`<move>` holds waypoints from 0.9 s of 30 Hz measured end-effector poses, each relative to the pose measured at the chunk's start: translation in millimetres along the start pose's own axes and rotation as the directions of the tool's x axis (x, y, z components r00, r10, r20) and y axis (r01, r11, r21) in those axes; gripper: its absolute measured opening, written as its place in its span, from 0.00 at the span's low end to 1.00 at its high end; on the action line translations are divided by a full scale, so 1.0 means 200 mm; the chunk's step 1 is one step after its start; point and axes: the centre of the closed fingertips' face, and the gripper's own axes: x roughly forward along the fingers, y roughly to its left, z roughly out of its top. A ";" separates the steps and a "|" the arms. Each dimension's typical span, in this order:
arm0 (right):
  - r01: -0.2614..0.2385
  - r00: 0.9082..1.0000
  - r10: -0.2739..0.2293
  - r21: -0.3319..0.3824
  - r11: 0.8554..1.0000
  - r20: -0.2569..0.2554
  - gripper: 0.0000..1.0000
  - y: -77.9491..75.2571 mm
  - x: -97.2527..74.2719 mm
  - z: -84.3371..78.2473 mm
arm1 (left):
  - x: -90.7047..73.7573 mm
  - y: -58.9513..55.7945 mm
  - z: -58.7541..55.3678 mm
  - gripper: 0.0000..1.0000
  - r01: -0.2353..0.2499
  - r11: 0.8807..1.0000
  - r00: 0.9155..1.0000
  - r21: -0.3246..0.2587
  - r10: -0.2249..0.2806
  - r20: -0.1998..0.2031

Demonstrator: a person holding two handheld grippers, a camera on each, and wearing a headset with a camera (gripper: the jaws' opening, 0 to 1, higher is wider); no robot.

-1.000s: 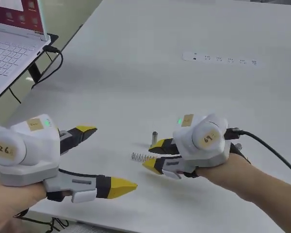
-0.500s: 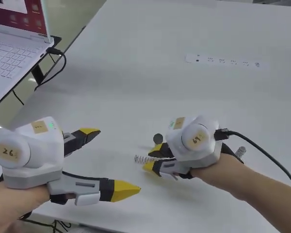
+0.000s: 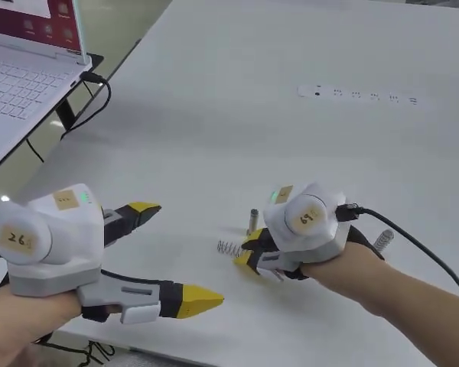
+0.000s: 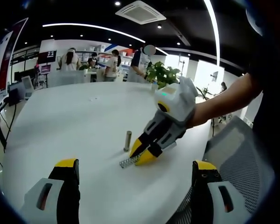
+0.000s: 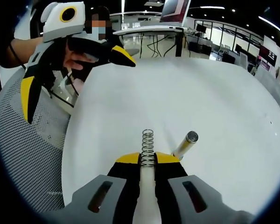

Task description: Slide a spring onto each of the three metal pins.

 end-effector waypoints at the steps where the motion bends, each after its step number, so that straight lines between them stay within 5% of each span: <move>1: 0.000 1.000 0.000 -0.013 1.000 0.000 0.08 0.00 0.00 0.00 | 0.00 0.00 0.00 0.98 0.000 1.000 1.000 0.000 0.000 -0.001; 27: -0.028 0.999 0.030 -0.066 0.997 0.030 0.07 0.08 -0.11 0.03 | 0.06 -0.05 0.03 0.98 0.042 0.999 0.999 0.018 -0.042 0.004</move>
